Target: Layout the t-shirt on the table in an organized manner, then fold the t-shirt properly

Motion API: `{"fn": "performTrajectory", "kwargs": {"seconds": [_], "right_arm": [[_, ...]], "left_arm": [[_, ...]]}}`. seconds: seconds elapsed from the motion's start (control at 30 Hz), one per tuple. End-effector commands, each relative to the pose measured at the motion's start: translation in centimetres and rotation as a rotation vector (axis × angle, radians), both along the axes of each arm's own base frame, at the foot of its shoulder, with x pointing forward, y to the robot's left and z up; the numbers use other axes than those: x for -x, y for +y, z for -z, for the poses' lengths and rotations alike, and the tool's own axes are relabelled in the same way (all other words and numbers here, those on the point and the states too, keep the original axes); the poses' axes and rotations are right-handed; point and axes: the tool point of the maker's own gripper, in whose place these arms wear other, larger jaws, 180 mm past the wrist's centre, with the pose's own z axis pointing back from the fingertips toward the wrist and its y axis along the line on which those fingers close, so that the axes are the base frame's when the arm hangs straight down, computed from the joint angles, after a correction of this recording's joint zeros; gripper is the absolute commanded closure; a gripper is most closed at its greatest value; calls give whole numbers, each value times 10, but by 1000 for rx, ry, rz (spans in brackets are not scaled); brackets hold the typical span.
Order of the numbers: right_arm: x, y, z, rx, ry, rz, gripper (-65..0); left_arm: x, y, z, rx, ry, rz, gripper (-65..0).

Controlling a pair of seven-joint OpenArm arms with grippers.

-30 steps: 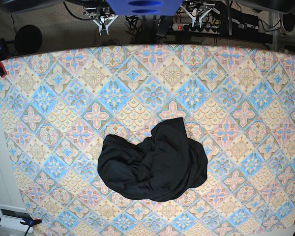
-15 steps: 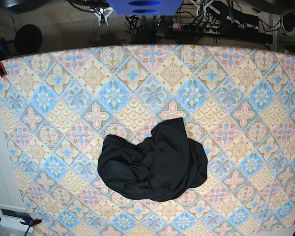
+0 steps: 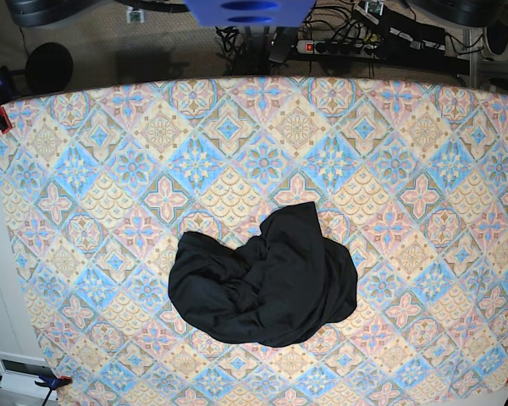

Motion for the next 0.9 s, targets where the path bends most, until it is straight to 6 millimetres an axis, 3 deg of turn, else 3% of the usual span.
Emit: {"fn": "performTrajectory", "kwargs": {"seconds": [0.0,0.27,0.5,0.6,0.8,0.87], "right_arm": [[-9,-3,-11,-9,-44,11,0],[-57,-8,-80,-46,-233,-36,0],[-115,-27,-140,13,-348,-35,0],[-135,-20,-162,7,-389,-62,0],[-146,-9,-172,-12,-423,-81,0],[-163,3,-173,-41,-461,-95,0]], "left_arm": [[4,9,-12,-17,-16,8,-2],[-35,20,-84,-49,-204,17,-2],[-97,5,-144,-21,-400,110,-2],[-117,5,-160,-32,-424,111,-2],[-181,9,-180,-60,-543,100,-2],[-204,11,-182,-68,-565,88,-2]]}}
